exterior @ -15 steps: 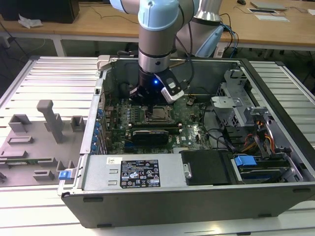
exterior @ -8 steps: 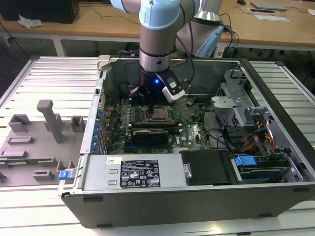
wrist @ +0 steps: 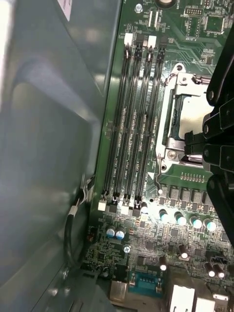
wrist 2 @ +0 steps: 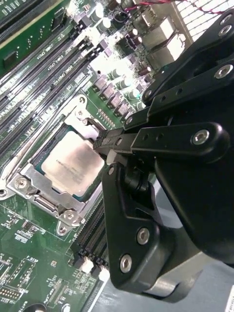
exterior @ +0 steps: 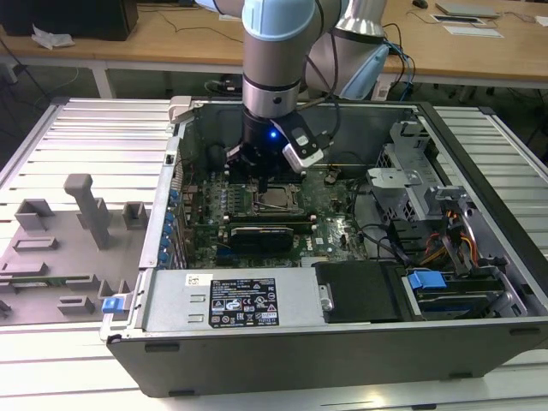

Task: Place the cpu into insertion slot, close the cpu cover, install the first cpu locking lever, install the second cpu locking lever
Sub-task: 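Close the cpu cover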

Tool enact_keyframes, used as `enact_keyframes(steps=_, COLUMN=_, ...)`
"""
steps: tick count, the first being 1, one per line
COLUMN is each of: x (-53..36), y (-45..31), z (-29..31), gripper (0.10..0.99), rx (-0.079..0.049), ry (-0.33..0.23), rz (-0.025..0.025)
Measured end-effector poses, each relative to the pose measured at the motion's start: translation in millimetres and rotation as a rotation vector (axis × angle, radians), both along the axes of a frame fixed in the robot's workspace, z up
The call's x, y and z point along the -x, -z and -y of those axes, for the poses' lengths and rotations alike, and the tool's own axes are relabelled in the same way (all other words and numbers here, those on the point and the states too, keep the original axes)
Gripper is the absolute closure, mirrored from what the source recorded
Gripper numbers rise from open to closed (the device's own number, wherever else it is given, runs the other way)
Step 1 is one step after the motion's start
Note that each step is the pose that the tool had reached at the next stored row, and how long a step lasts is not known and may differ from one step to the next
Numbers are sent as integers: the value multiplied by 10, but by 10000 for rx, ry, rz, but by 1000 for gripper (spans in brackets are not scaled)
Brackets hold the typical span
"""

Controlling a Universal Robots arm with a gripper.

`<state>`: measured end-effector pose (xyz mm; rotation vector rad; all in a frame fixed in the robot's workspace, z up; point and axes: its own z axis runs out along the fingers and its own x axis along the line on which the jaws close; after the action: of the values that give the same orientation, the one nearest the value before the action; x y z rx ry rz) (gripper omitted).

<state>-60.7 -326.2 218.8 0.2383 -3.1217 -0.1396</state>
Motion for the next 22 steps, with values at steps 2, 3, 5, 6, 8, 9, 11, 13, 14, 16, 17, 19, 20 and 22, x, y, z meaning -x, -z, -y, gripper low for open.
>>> enact_keyframes(steps=2, x=-1, y=1, z=0, gripper=980, rx=16, ry=-1, rz=2)
enact_keyframes(steps=3, x=0, y=0, z=0, gripper=980, rx=59, ry=1, rz=1)
enact_keyframes(steps=5, x=0, y=0, z=0, gripper=980, rx=229, ry=0, rz=2)
enact_keyframes(steps=6, x=2, y=-1, z=0, gripper=980, rx=237, ry=1, rz=17)
enact_keyframes(steps=8, x=24, y=0, z=0, gripper=980, rx=278, ry=6, rz=459)
enact_keyframes(steps=9, x=31, y=0, z=0, gripper=980, rx=300, ry=8, rz=596)
enact_keyframes(steps=11, x=31, y=1, z=0, gripper=980, rx=358, ry=6, rz=614)
enact_keyframes(steps=13, x=23, y=0, z=0, gripper=980, rx=459, ry=13, rz=610)
enact_keyframes(steps=14, x=12, y=0, z=0, gripper=980, rx=512, ry=28, rz=601)
enact_keyframes(steps=16, x=-37, y=0, z=0, gripper=980, rx=576, ry=36, rz=563)
enact_keyframes(steps=17, x=-76, y=0, z=0, gripper=980, rx=608, ry=39, rz=530)
enact_keyframes(steps=19, x=-119, y=0, z=0, gripper=980, rx=672, ry=46, rz=483)
enact_keyframes(steps=20, x=-134, y=-1, z=0, gripper=980, rx=723, ry=45, rz=457)
enact_keyframes(steps=22, x=-135, y=-40, z=0, gripper=980, rx=726, ry=49, rz=457)
